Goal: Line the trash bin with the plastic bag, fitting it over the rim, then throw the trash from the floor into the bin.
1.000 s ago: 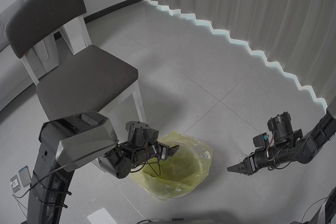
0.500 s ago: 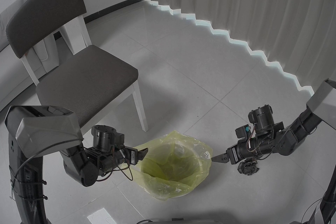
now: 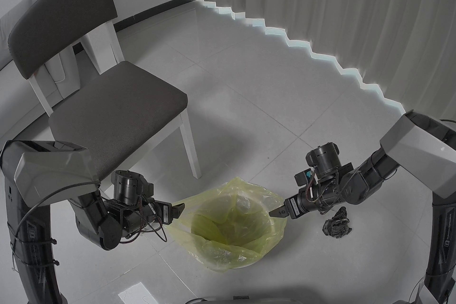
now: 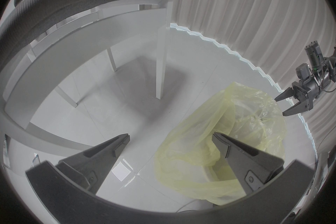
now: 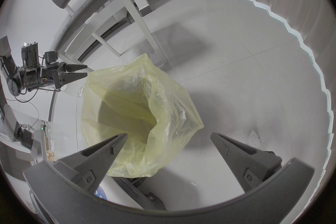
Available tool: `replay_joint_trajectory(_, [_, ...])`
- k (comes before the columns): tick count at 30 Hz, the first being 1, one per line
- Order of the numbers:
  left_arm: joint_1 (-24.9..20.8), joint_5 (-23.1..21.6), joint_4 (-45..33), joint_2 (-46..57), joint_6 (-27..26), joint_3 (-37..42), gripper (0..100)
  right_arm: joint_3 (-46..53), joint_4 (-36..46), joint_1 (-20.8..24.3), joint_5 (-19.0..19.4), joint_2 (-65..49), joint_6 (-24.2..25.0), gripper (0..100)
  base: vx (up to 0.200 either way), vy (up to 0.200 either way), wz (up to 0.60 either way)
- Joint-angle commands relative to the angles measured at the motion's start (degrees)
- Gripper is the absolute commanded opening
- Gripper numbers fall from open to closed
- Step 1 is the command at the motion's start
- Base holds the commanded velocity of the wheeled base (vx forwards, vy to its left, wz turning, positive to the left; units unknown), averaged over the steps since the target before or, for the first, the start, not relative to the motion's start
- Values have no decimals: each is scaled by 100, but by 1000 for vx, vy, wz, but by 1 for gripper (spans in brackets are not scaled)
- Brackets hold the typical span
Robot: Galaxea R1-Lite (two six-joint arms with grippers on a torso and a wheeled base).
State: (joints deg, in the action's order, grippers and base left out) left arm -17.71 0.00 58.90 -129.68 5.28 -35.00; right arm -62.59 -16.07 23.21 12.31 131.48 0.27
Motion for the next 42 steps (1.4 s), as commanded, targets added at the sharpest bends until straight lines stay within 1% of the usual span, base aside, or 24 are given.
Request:
replay_joint_trajectory(1, [31,9,7,-259,-9,-77,100,-324,104,131,-18,370,0,100,0,0,0])
replay_joint_trajectory(6, [-13,9,7,-312,-9,-77,100,-535,350,175,-27,432,-9,100,0,0,0])
replay_joint_trajectory(7, [-39,9,7,-330,-9,-77,100,-535,403,184,-27,432,-53,0,0,0,0])
replay_joint_trajectory(14, [-110,26,-195,-453,-9,-183,100,-509,455,184,-45,405,-36,0,0,0,0])
replay_joint_trajectory(18, [-118,44,-239,-532,-18,-227,100,-500,552,184,-291,423,-36,0,0,0,0])
replay_joint_trajectory(19, [-110,44,-230,-567,-18,-244,0,-500,552,184,-335,423,-44,0,0,0,0])
replay_joint_trajectory(29, [-110,44,-230,-672,-1,-297,0,-377,561,184,-352,379,-18,0,0,0,0])
replay_joint_trajectory(33, [-118,44,-222,-444,17,-77,0,-166,561,175,-361,273,-18,0,0,0,0])
replay_joint_trajectory(42, [-197,26,-222,242,35,582,0,598,552,140,-361,-439,-36,0,0,0,0])
